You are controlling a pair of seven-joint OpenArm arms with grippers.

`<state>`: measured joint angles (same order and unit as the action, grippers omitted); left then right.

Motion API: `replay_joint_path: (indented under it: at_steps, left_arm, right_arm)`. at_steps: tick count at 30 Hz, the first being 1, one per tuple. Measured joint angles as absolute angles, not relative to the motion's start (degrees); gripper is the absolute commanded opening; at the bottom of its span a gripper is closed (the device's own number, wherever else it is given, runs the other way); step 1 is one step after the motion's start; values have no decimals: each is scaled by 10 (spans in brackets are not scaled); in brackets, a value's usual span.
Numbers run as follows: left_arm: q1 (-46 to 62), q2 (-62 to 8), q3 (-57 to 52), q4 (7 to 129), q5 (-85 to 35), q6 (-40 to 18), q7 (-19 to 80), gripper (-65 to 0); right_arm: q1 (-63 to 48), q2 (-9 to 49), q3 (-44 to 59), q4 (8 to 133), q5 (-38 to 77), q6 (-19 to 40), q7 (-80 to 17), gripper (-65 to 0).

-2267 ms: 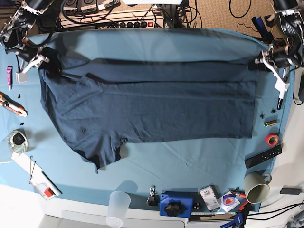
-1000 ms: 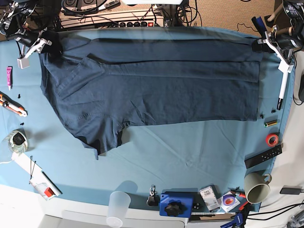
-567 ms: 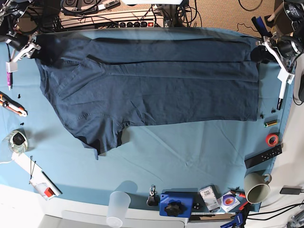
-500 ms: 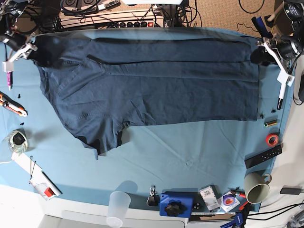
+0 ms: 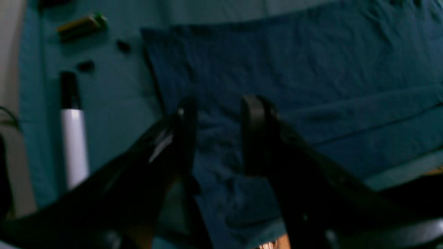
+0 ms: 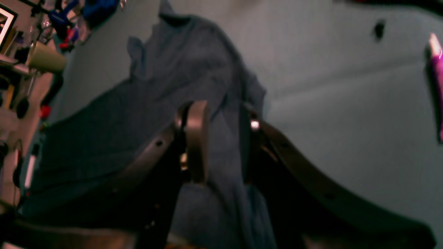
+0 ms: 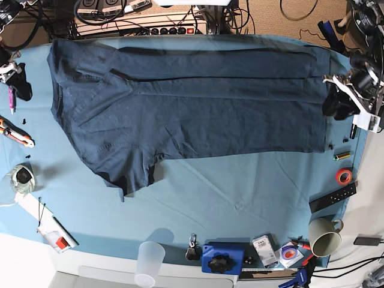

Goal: Fold the T-shirt properly
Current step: 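Grasp the sleeve and hem corner with the right gripper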

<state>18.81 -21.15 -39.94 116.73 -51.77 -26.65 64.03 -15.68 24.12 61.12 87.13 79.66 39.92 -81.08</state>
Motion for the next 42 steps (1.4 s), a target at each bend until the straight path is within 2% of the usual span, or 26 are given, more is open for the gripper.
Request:
replay_joint_path:
  at_steps: [3, 6, 10, 18, 25, 30, 34, 38, 42]
  left_arm:
    - [170, -198, -400, 1167, -510, -266, 642, -429]
    - [155, -178, -399, 1167, -485, -267, 642, -429]
    - [147, -154, -399, 1149, -464, -266, 625, -429]
    - [145, -146, -399, 1144, -452, -266, 608, -429]
    - [145, -146, -399, 1144, -439, -244, 608, -429]
    - [145, -146, -399, 1144, -439, -244, 608, -429]
    - [145, -146, -399, 1144, -439, -244, 608, -429]
    - [145, -146, -399, 1144, -439, -244, 608, -429]
    - [145, -146, -399, 1144, -439, -244, 608, -429]
  right_arm:
    - [-115, 239, 611, 871, 785, 399, -813, -493]
    - [-73, 250, 576, 871, 704, 399, -812, -493]
    - [-17, 251, 483, 871, 631, 400, -812, -493]
    - [107, 252, 298, 862, 432, 402, -702, -492]
    - [215, 255, 182, 741, 280, 400, -578, -492]
    - [293, 255, 93, 620, 266, 399, -559, -489]
    - [315, 255, 31, 548, 247, 399, -508, -431]
    - [324, 254, -20, 499, 157, 399, -411, -431]
    - [323, 254, -62, 463, 144, 399, -402, -431]
